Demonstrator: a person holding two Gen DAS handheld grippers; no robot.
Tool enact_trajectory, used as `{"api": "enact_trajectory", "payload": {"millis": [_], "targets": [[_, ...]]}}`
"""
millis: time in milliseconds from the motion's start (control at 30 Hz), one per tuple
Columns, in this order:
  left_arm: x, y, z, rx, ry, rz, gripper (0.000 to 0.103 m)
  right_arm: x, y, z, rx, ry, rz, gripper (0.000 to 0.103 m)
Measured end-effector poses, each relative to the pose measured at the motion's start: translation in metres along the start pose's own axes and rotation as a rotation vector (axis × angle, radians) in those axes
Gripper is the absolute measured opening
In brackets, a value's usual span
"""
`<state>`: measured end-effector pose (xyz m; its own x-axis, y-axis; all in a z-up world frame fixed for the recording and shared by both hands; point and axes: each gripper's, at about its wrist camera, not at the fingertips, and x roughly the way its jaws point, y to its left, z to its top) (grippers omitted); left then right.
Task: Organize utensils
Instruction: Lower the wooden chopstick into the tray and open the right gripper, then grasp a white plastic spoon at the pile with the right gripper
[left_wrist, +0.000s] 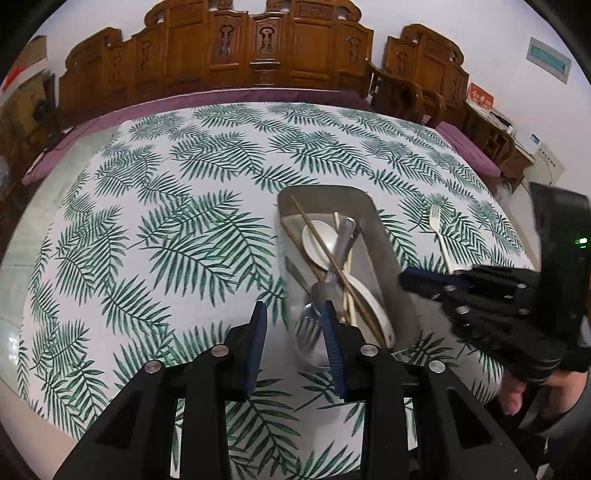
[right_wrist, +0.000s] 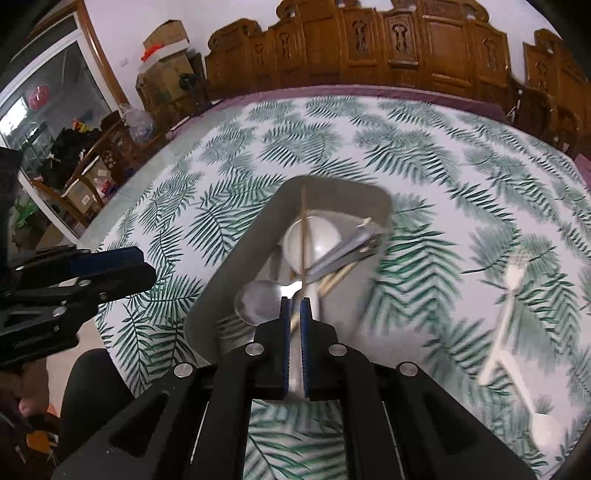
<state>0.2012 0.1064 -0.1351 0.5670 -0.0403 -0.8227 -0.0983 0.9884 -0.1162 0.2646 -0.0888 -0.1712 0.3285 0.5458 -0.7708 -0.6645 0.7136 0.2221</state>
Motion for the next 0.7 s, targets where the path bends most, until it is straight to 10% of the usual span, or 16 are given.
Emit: {"api": "enact_trajectory", "payload": {"millis": [500,700], "targets": [[0.009,-0.056,0.005,0.052,-0.006,-0.059,0.036,-0.064,-0.126,-0.062,0.077,0.016,-0.188,0.007],[0.014,-0.081,0.007,0.104,0.007,-0.073,0.047,-0.082,-0.156,-0.082,0.095,0.015,-0.236,0.028]]}}
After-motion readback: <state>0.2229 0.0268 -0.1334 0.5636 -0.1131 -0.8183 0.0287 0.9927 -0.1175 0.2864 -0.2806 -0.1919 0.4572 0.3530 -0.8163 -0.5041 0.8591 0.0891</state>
